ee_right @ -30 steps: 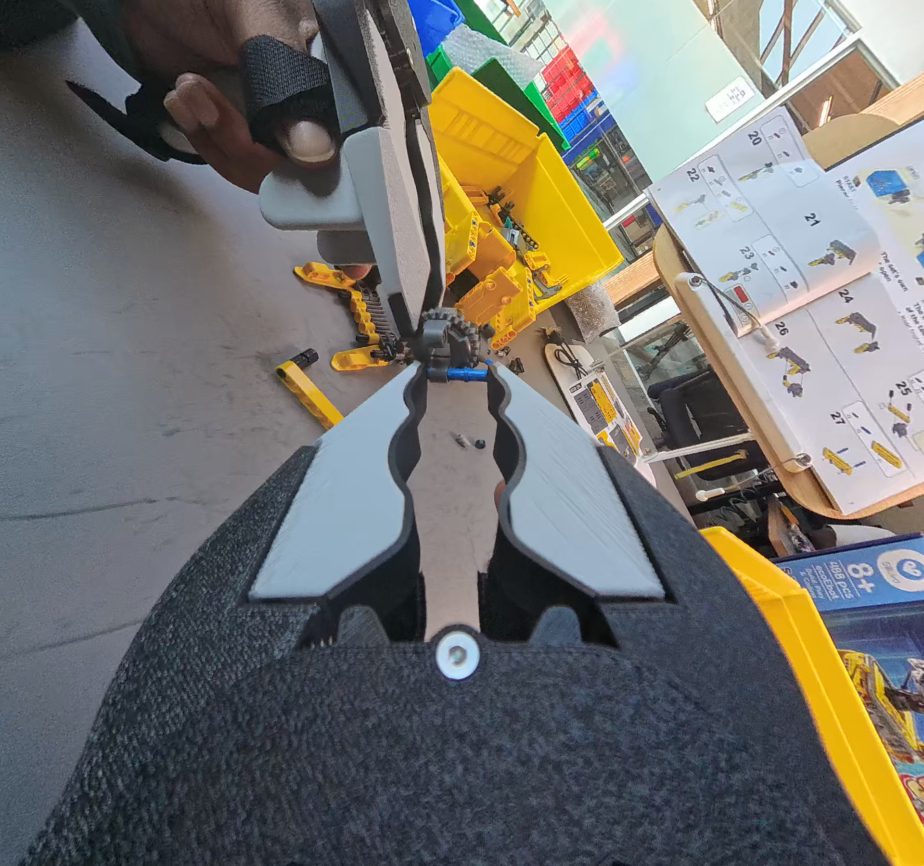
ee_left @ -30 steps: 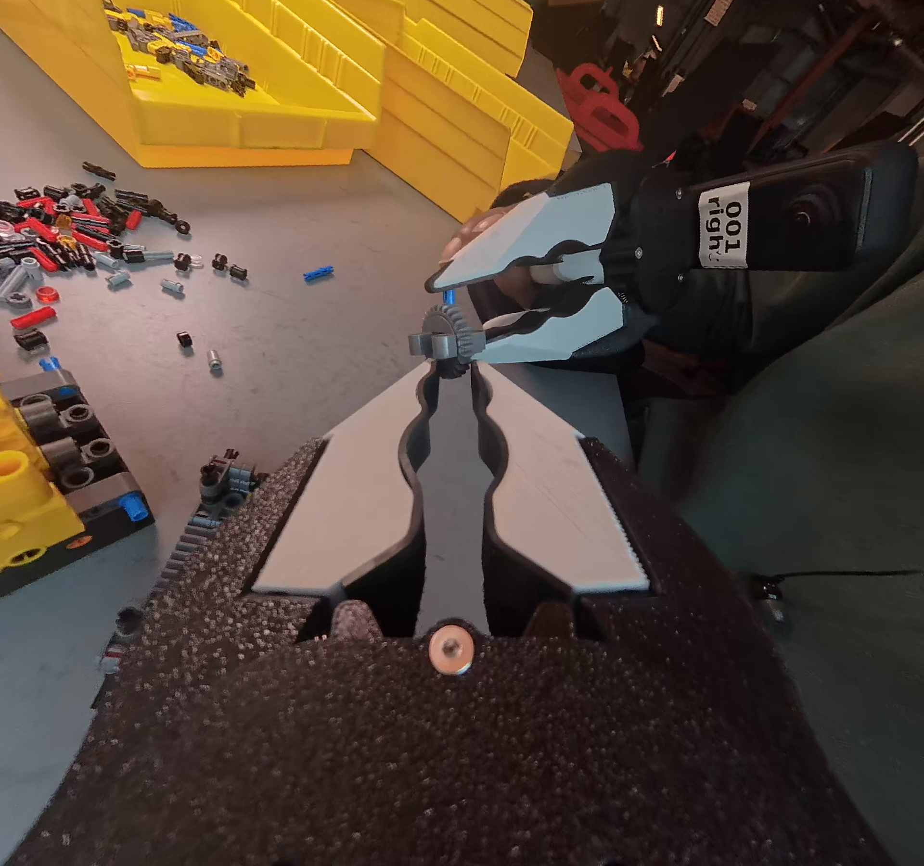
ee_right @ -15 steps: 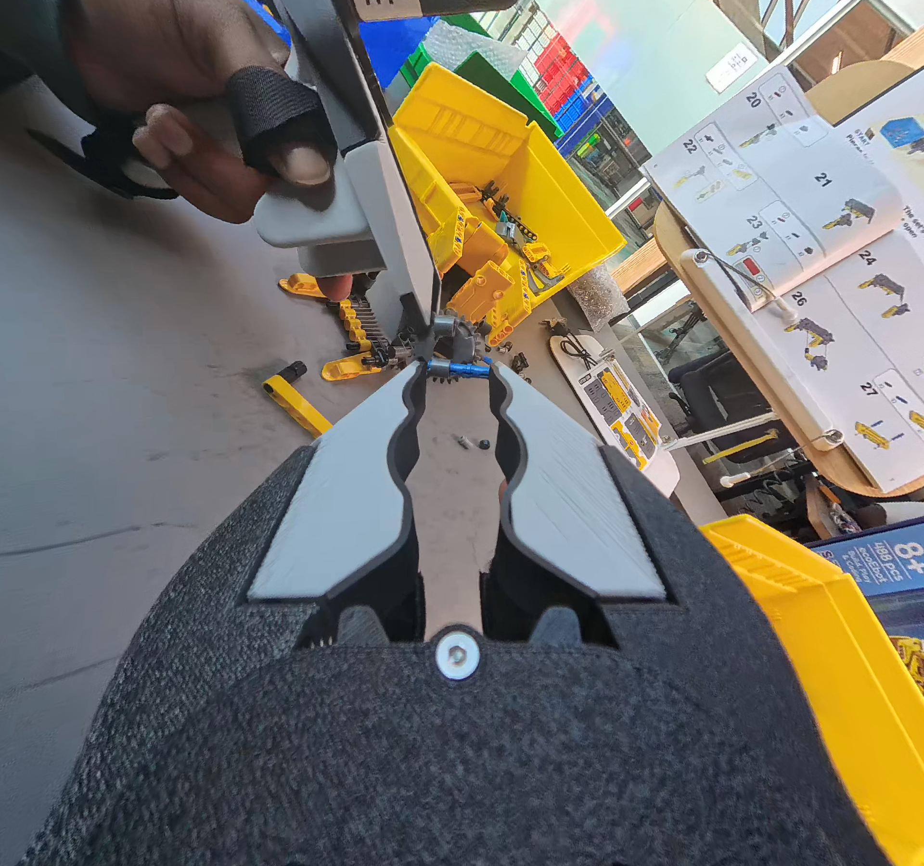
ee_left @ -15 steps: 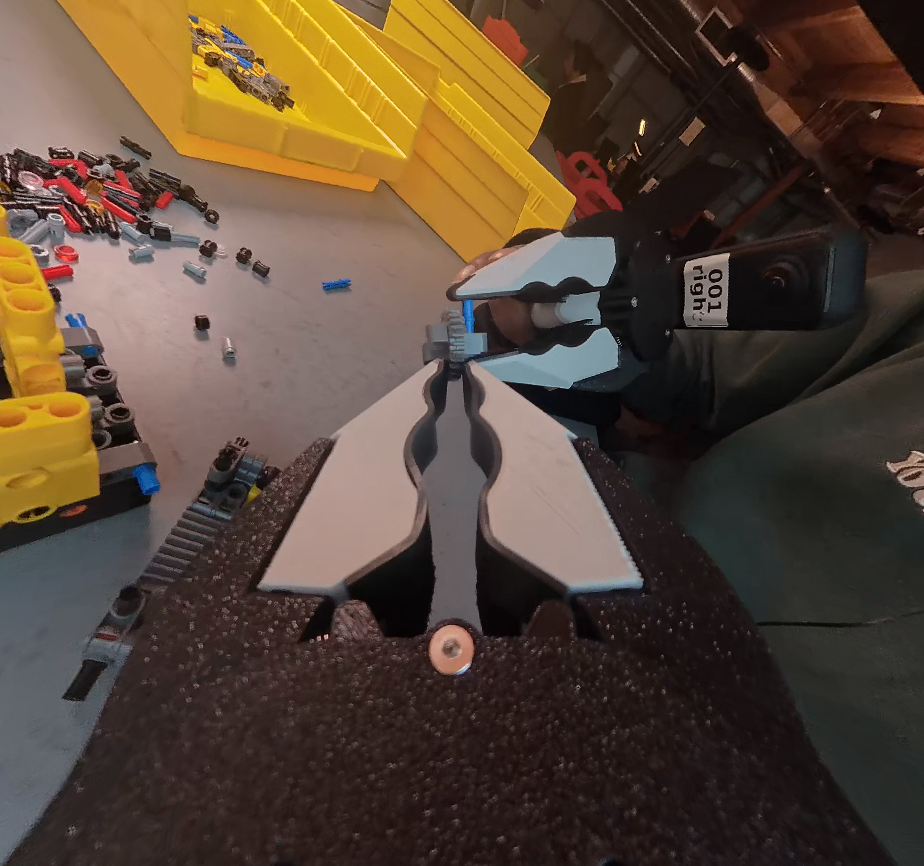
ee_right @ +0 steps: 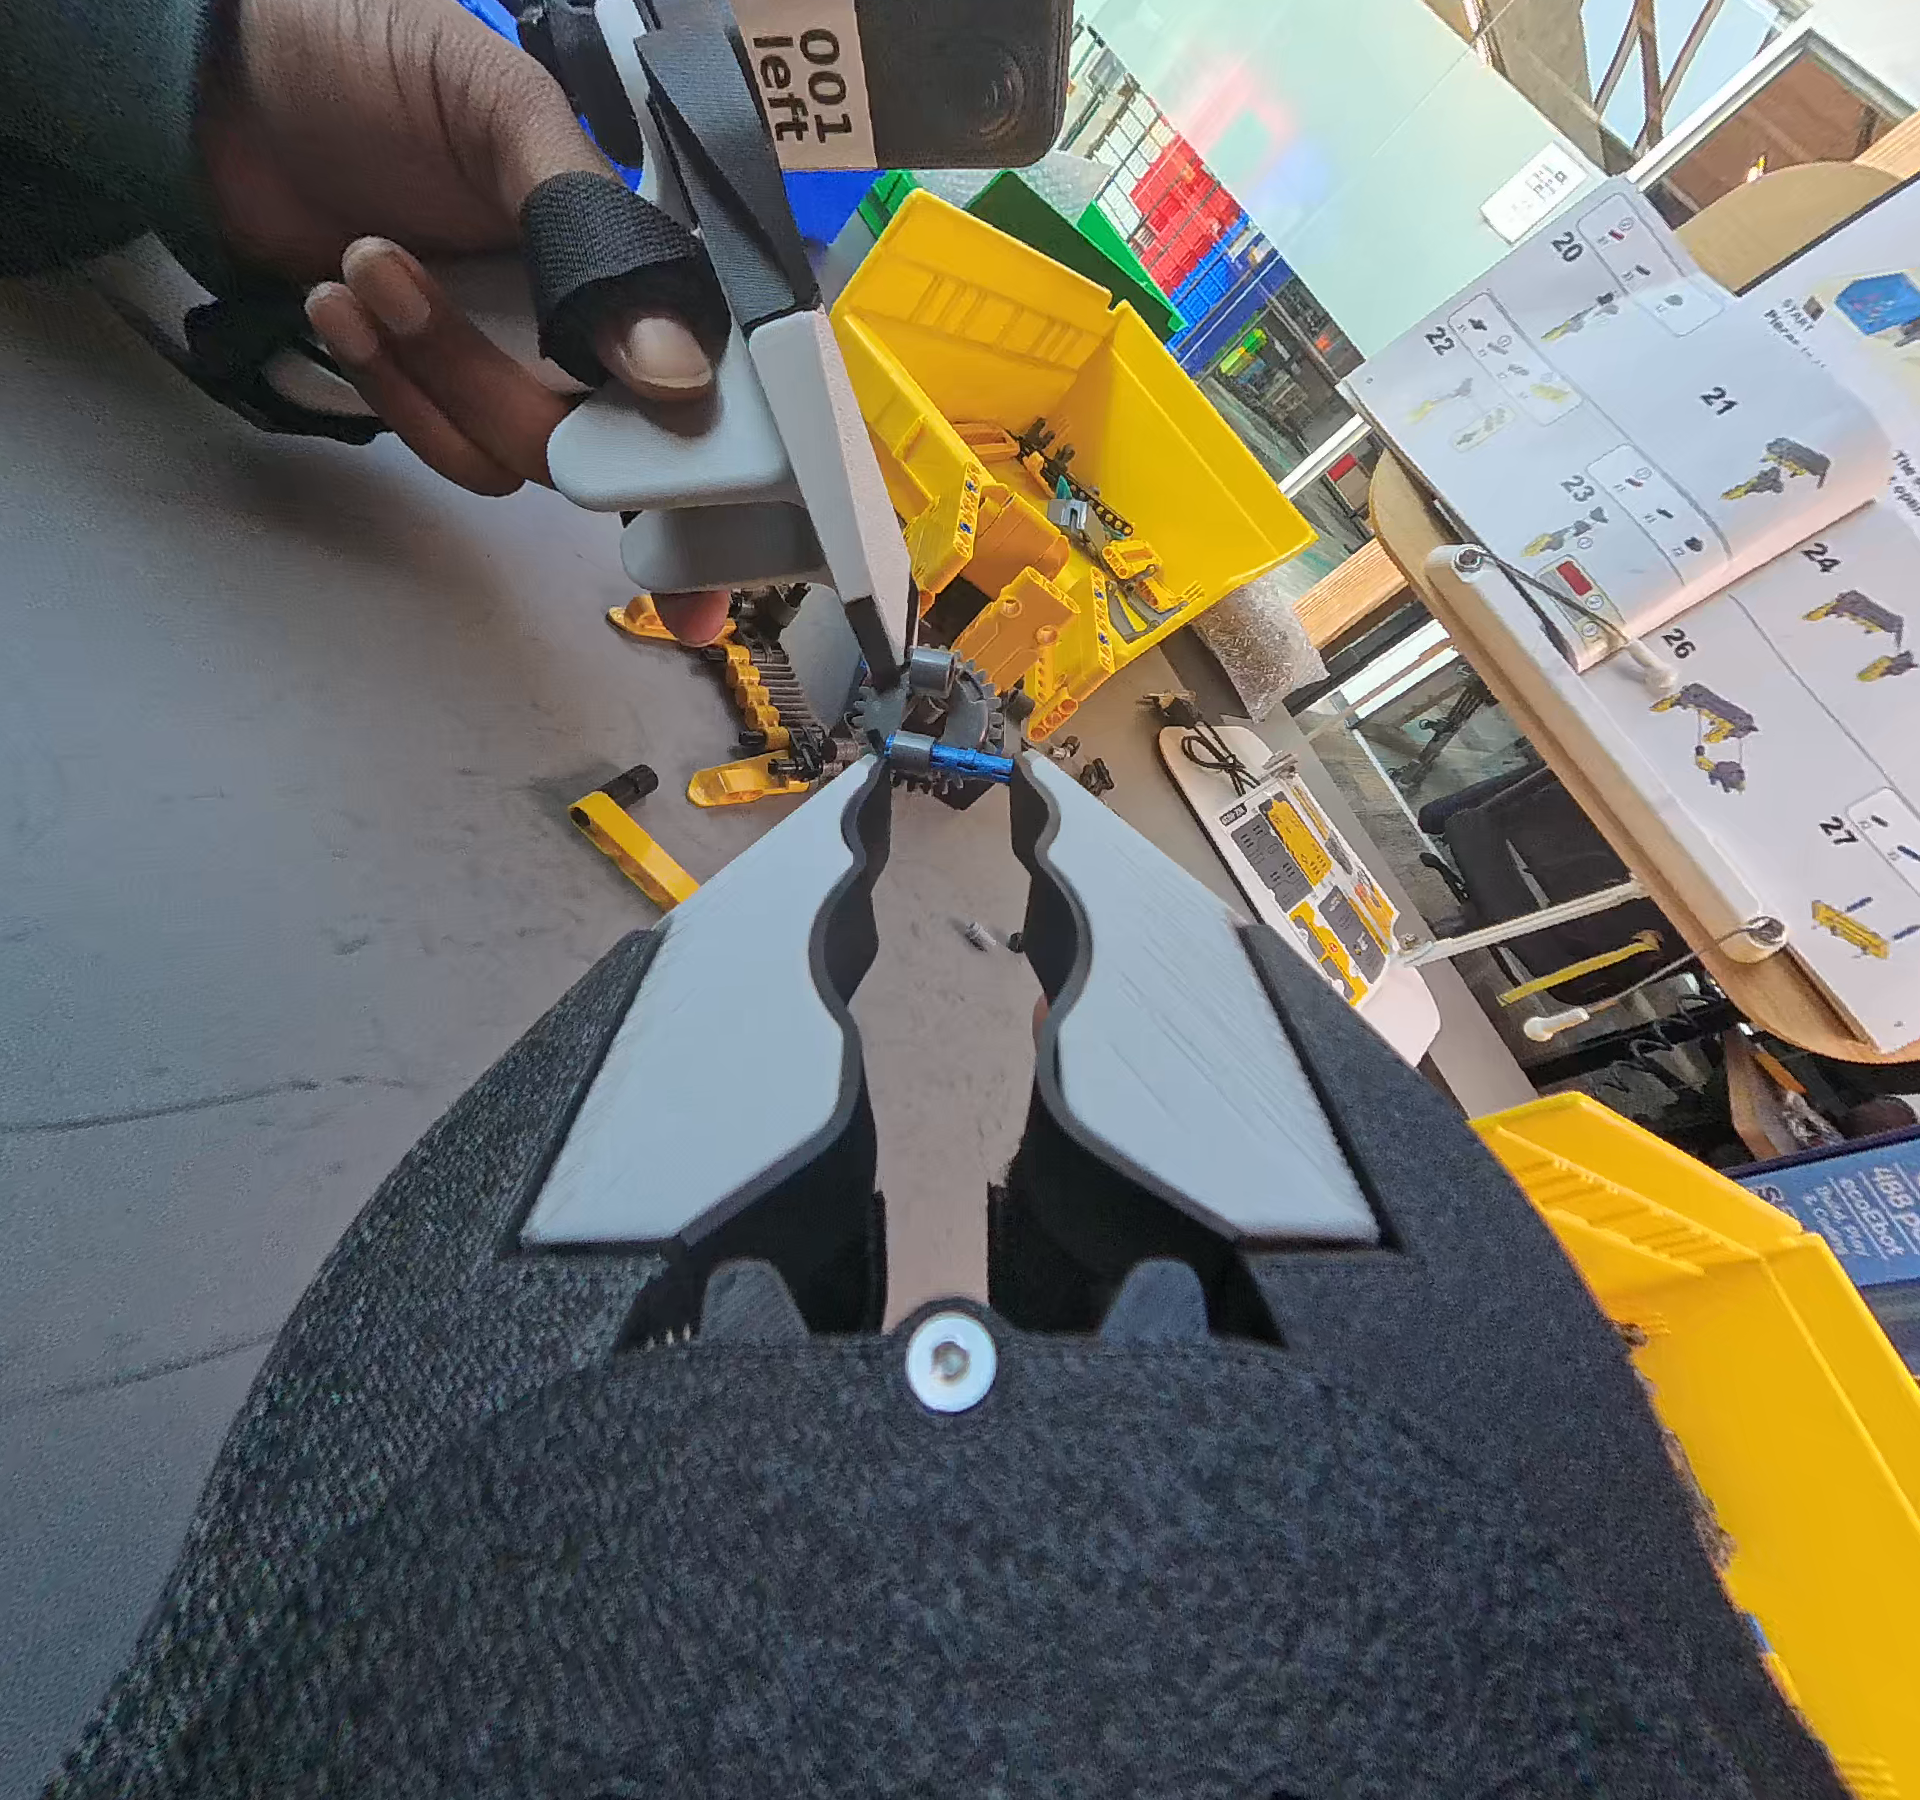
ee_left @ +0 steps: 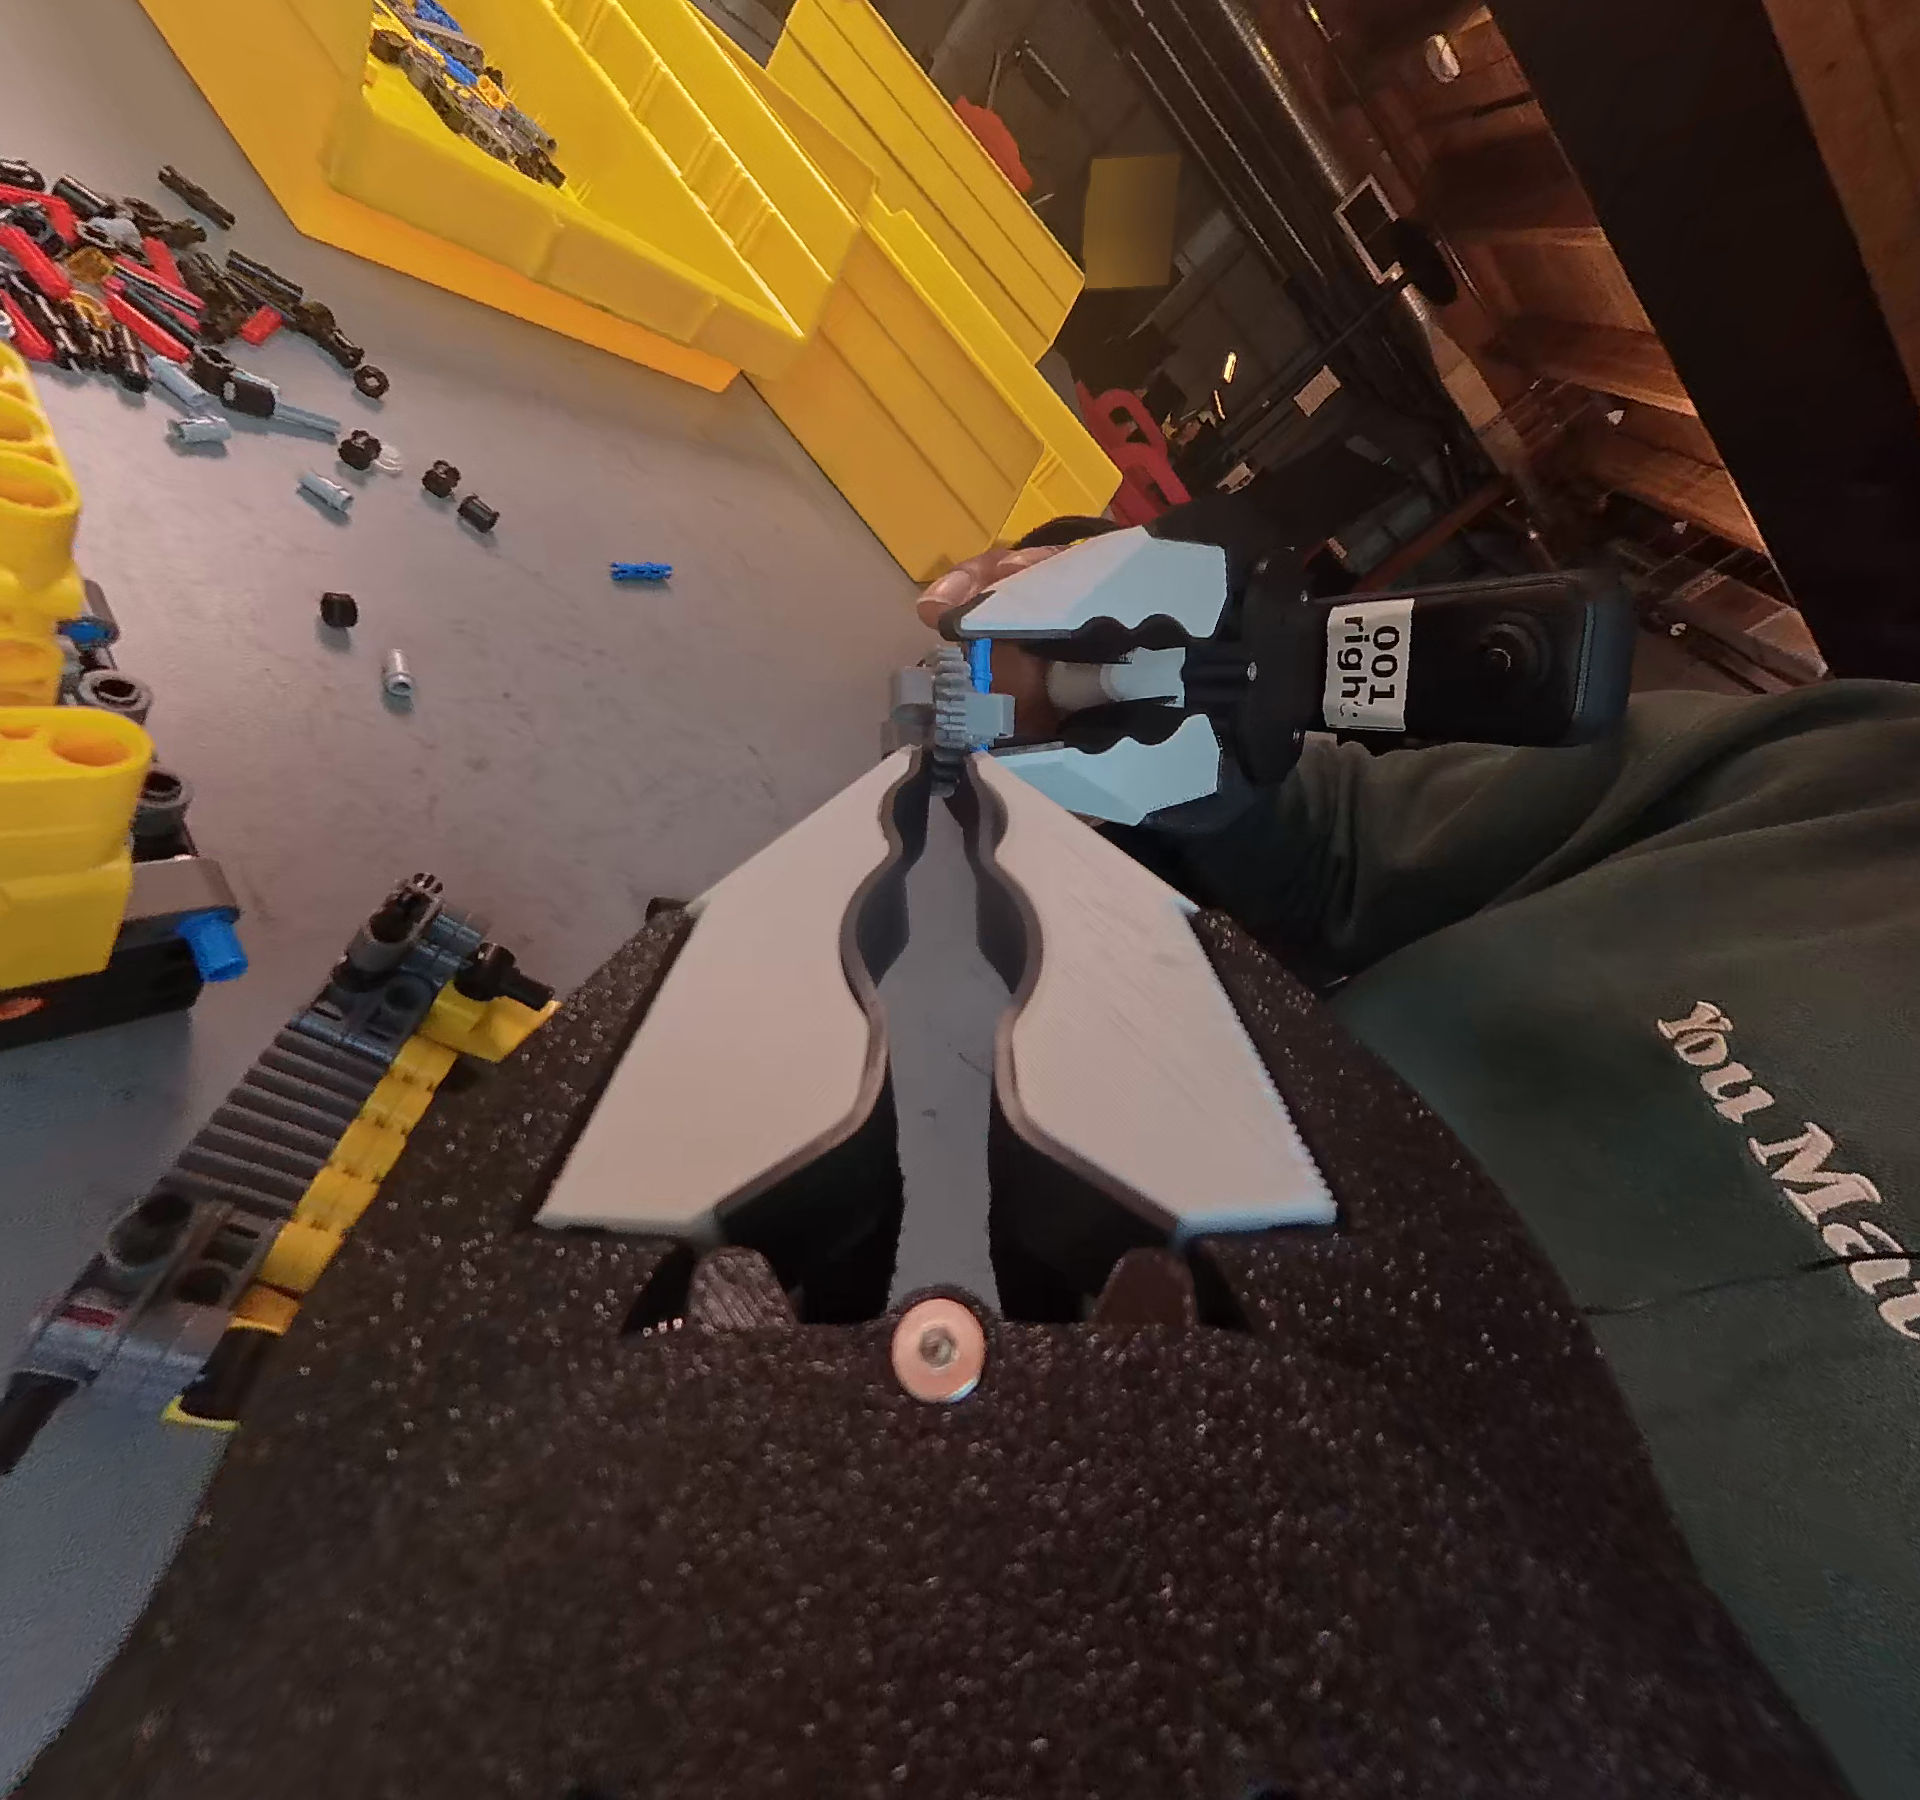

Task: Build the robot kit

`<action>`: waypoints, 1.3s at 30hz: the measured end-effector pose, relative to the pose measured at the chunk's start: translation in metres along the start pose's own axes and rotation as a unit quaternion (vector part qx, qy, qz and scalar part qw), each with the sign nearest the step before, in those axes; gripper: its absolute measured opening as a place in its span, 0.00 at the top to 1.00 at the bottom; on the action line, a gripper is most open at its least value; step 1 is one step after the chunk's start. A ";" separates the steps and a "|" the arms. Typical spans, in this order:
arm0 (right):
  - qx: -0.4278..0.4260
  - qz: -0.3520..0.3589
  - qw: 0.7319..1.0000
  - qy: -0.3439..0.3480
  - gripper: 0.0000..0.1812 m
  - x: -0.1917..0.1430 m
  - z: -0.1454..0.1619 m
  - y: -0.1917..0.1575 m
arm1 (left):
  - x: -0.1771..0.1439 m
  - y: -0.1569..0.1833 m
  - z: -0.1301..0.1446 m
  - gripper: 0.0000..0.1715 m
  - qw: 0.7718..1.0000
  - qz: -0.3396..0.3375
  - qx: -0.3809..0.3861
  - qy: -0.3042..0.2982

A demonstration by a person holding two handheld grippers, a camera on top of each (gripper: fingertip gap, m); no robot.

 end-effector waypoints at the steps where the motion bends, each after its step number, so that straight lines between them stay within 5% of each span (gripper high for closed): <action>1: -0.006 0.003 1.000 0.000 0.88 0.000 0.000 -0.001 | 0.000 -0.001 0.000 0.97 1.000 -0.001 -0.003 0.000; 12: -0.019 0.000 1.000 0.017 0.92 0.001 0.003 -0.005 | 0.000 -0.003 0.003 0.97 0.998 0.024 -0.062 0.021; 31: 0.024 0.014 0.999 0.032 0.97 0.000 0.000 0.001 | 0.002 0.000 -0.002 0.96 1.000 -0.003 -0.013 0.029; 39: -0.005 0.017 1.000 0.024 0.88 0.002 0.004 0.000 | 0.002 -0.002 0.000 0.96 1.000 -0.005 -0.019 0.018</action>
Point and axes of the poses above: each gripper's, where its closed fingertips meet, x out along the fingers, z out of its underside, y = z × x across the jaws, the point moved 6 cm from there along -x, back along the fingers, and after that the axes turned 11 degrees about x, right-handed, at the moved point
